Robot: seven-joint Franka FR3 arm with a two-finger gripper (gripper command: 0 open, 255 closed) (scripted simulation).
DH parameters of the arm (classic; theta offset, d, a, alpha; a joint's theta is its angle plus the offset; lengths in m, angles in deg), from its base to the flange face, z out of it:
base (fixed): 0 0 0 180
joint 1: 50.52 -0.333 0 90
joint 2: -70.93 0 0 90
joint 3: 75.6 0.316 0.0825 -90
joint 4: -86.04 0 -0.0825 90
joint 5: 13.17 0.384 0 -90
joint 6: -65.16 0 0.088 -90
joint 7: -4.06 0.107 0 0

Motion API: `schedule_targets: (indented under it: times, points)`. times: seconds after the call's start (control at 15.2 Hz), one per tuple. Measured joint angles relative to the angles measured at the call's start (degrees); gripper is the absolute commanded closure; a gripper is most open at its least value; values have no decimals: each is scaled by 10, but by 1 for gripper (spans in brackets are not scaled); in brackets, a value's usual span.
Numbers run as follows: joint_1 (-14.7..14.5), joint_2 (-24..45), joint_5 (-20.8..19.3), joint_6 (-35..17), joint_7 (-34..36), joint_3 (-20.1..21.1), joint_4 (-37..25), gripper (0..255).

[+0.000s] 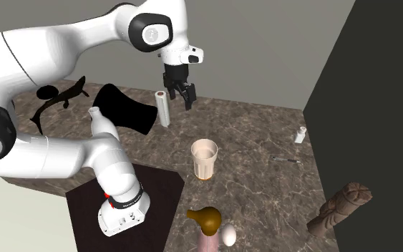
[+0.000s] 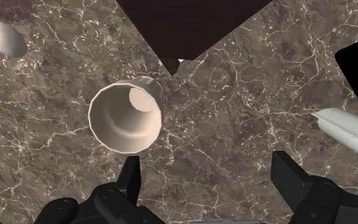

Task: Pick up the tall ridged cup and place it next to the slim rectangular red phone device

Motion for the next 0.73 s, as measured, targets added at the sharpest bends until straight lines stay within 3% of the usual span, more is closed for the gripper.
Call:
schedule_targets:
  times: [0.2,0.73]
  points:
    - [1,-4,-5,-22,-3,-2,26,0]
    - [13,13,-37,-173,-17,-13,162,0]
